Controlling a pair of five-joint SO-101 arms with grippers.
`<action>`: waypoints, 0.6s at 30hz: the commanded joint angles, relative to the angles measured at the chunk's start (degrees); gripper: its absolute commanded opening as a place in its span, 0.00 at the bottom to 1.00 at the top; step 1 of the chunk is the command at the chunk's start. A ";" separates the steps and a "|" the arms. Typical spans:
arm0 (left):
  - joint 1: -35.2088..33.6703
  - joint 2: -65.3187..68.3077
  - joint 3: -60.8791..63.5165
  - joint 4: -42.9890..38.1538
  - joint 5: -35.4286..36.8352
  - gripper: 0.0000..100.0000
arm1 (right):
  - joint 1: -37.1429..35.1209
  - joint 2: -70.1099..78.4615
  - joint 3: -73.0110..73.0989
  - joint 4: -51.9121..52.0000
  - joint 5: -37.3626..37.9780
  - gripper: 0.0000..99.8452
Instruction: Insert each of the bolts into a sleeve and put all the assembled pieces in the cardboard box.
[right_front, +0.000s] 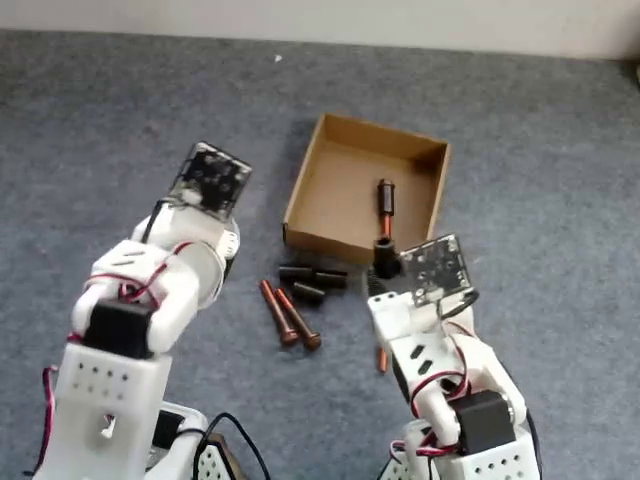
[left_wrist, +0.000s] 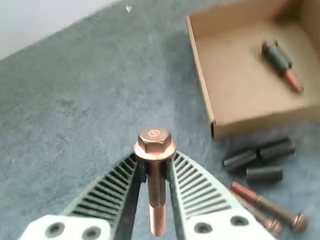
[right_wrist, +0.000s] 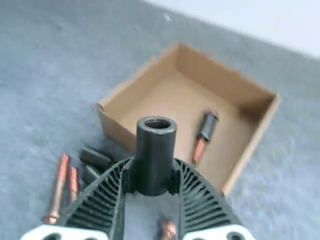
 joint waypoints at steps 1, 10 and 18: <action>-0.48 -5.85 -2.77 -0.79 7.30 0.00 | -4.88 -0.66 -0.66 -6.37 -0.62 0.01; 2.07 -15.78 -2.59 -7.38 16.88 0.00 | -14.29 -0.84 6.55 -16.92 -0.62 0.01; 8.31 -17.71 -0.40 -10.55 24.97 0.00 | -16.40 -0.84 12.97 -23.25 -0.62 0.01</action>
